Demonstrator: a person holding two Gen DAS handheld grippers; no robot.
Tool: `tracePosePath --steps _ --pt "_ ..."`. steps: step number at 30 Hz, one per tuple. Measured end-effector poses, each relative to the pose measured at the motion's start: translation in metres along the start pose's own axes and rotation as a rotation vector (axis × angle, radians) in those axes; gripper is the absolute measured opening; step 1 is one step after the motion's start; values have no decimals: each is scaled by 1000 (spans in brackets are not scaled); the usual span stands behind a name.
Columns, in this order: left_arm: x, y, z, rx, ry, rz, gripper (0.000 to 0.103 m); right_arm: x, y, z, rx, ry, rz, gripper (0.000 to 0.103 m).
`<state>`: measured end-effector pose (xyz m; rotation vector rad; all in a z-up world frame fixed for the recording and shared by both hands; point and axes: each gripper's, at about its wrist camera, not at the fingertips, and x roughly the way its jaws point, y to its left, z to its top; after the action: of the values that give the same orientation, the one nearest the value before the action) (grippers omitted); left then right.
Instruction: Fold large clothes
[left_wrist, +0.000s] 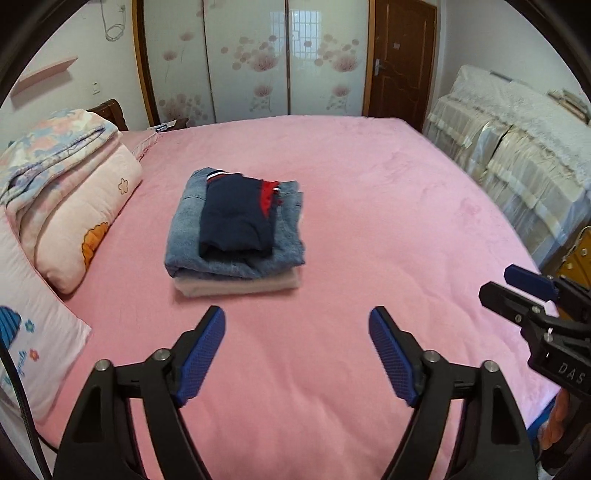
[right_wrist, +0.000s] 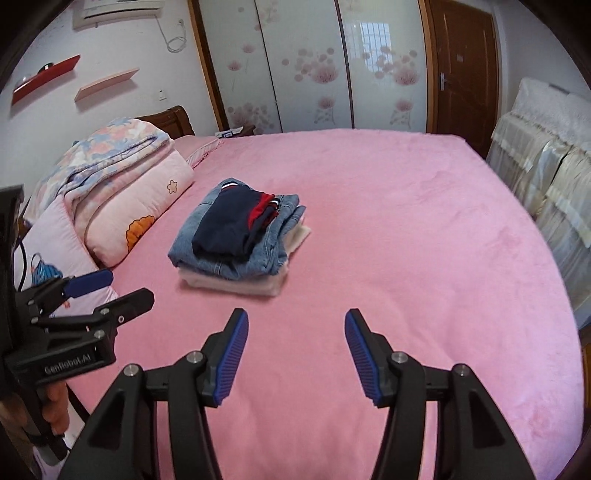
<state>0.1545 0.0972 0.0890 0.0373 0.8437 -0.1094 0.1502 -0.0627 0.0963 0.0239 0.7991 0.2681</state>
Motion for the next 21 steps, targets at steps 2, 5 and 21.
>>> tracePosePath --steps 2,5,21 --pt "-15 -13 -14 6 -14 -5 83 -19 -2 -12 -9 -17 -2 55" --pt "-32 -29 -34 9 -25 11 83 -46 -3 -31 -28 -47 -12 55" --pt "-78 -69 -121 -55 -92 67 91 -91 -20 -119 45 -118 -71 72"
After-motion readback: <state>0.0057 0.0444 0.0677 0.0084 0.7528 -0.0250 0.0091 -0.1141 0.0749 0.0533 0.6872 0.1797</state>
